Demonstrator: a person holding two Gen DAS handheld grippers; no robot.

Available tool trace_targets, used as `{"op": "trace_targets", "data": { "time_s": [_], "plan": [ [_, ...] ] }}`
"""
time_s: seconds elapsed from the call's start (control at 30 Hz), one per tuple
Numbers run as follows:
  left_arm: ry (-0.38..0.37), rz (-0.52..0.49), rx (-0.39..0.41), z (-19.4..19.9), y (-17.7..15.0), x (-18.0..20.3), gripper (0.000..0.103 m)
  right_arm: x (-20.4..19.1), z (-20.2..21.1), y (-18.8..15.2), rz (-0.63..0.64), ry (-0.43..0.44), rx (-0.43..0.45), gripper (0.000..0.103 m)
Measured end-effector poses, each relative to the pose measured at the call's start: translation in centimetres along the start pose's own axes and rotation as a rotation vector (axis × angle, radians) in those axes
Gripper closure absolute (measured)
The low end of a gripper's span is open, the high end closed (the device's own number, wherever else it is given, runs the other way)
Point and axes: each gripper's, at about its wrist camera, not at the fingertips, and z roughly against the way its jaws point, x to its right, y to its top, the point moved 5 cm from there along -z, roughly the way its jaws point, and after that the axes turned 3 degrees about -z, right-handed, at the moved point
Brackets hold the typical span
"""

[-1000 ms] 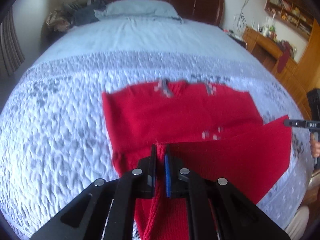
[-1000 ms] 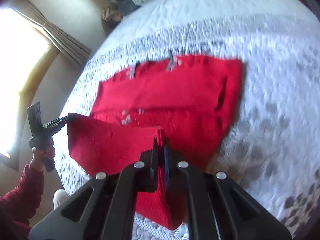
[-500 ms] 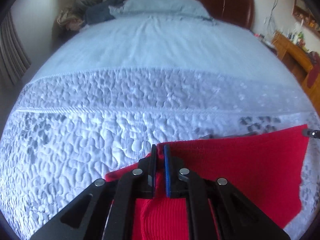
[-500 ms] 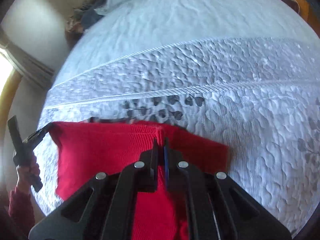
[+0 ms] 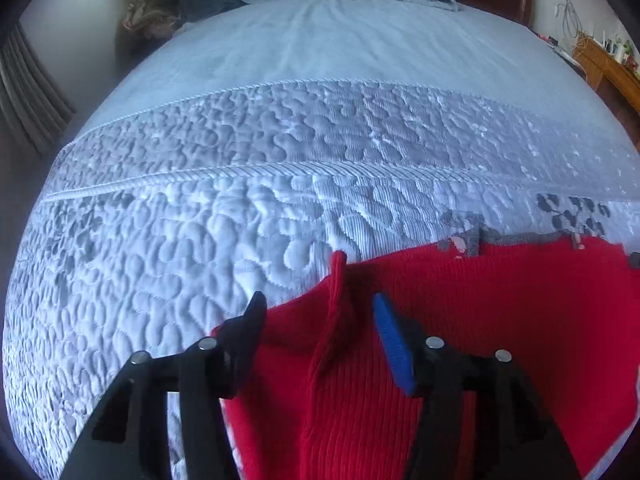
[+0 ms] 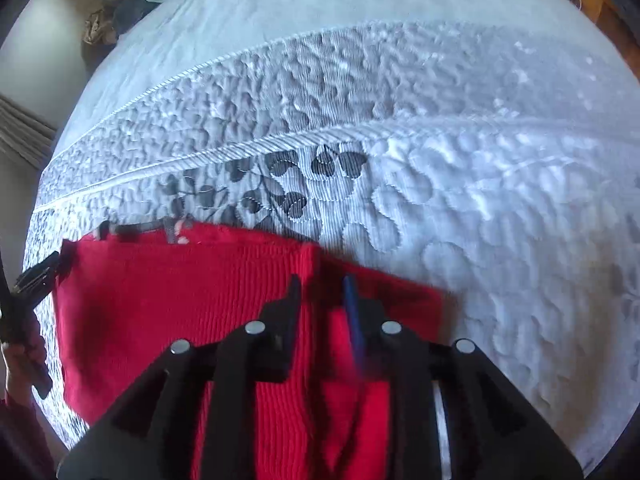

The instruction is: Fold small clothes

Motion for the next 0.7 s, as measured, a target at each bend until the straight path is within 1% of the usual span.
{"op": "trace_targets", "data": {
  "time_s": [0.03, 0.1, 0.17, 0.2, 0.23, 0.3, 0.37, 0.4, 0.43, 0.5, 0.53, 0.57, 0.6, 0.67, 0.7],
  "plan": [
    [-0.021, 0.014, 0.001, 1.7, -0.8, -0.7, 0.042, 0.1, 1.0, -0.4, 0.000, 0.004, 0.006, 0.074],
    [-0.060, 0.043, -0.017, 4.7, -3.0, -2.1, 0.020, 0.6, 3.8, -2.8, 0.017, -0.003, -0.004, 0.048],
    [-0.095, 0.052, -0.078, 7.3, -7.1, -3.1, 0.019, 0.8, 6.3, -6.5, 0.070, -0.020, -0.031, 0.043],
    [-0.104, 0.050, -0.092, 8.0, -8.6, -3.2, 0.019, 0.8, 6.9, -8.3, 0.090, -0.020, -0.048, 0.041],
    [-0.111, 0.044, -0.115, 8.7, -10.6, -3.3, 0.019, 1.1, 7.4, -10.7, 0.095, -0.008, -0.079, 0.040],
    [-0.161, 0.051, -0.148, 8.9, -13.5, -3.2, 0.019, 1.2, 7.1, -14.5, 0.079, 0.039, -0.148, 0.040],
    [-0.205, 0.087, -0.176, 8.7, -15.6, -2.3, 0.019, 1.5, 6.5, -16.7, 0.063, 0.060, -0.181, 0.040],
    [-0.221, 0.099, -0.183, 8.5, -16.1, -1.9, 0.019, 1.5, 6.3, -17.4, 0.060, 0.058, -0.187, 0.040],
    [-0.233, 0.113, -0.196, 8.0, -16.5, -1.4, 0.019, 1.4, 5.6, -17.9, 0.043, 0.061, -0.193, 0.040],
    [-0.255, 0.134, -0.216, 7.0, -16.6, -0.6, 0.019, 1.6, 4.6, -18.3, -0.006, 0.107, -0.224, 0.038],
    [-0.268, 0.146, -0.236, 6.3, -16.6, 0.0, 0.019, 1.5, 4.2, -18.2, -0.027, 0.131, -0.229, 0.038],
    [-0.270, 0.155, -0.254, 5.7, -16.6, 0.4, 0.019, 1.4, 3.9, -18.2, -0.038, 0.134, -0.224, 0.038],
    [-0.259, 0.162, -0.272, 5.0, -16.6, 0.8, 0.017, 1.3, 3.6, -17.9, -0.058, 0.145, -0.219, 0.038],
    [-0.233, 0.160, -0.283, 4.2, -16.4, 1.3, 0.017, 1.1, 3.4, -17.5, -0.088, 0.184, -0.216, 0.040],
    [-0.220, 0.157, -0.285, 4.2, -16.3, 1.6, 0.017, 0.7, 3.0, -17.4, -0.097, 0.207, -0.224, 0.044]
  ]
}}
